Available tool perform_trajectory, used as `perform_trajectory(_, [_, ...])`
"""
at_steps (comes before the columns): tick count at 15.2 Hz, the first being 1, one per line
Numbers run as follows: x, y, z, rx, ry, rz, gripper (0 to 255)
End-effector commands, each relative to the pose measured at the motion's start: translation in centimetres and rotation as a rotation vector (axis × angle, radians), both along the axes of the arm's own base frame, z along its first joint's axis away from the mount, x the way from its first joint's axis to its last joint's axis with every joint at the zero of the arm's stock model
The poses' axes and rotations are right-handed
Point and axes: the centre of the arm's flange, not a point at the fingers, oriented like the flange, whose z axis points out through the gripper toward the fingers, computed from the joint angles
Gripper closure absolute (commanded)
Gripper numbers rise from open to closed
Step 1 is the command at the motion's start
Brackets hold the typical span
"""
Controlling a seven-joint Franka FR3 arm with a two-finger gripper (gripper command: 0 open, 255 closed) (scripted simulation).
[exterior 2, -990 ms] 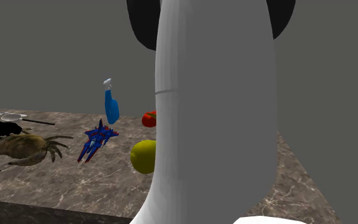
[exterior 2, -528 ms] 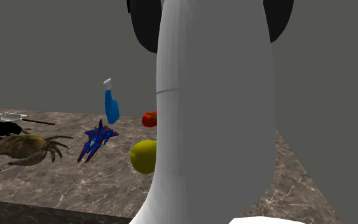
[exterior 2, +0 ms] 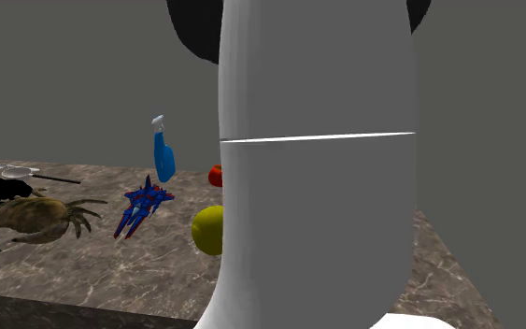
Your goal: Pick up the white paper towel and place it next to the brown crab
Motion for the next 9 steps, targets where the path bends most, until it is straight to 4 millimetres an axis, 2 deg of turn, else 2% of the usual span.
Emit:
perform_trajectory(1, [-0.5,2.5,0.0,0.0,0.0,-0.001,255])
perform_trajectory(9, [-2.3,12.9,0.0,0.0,0.0,-0.001,255])
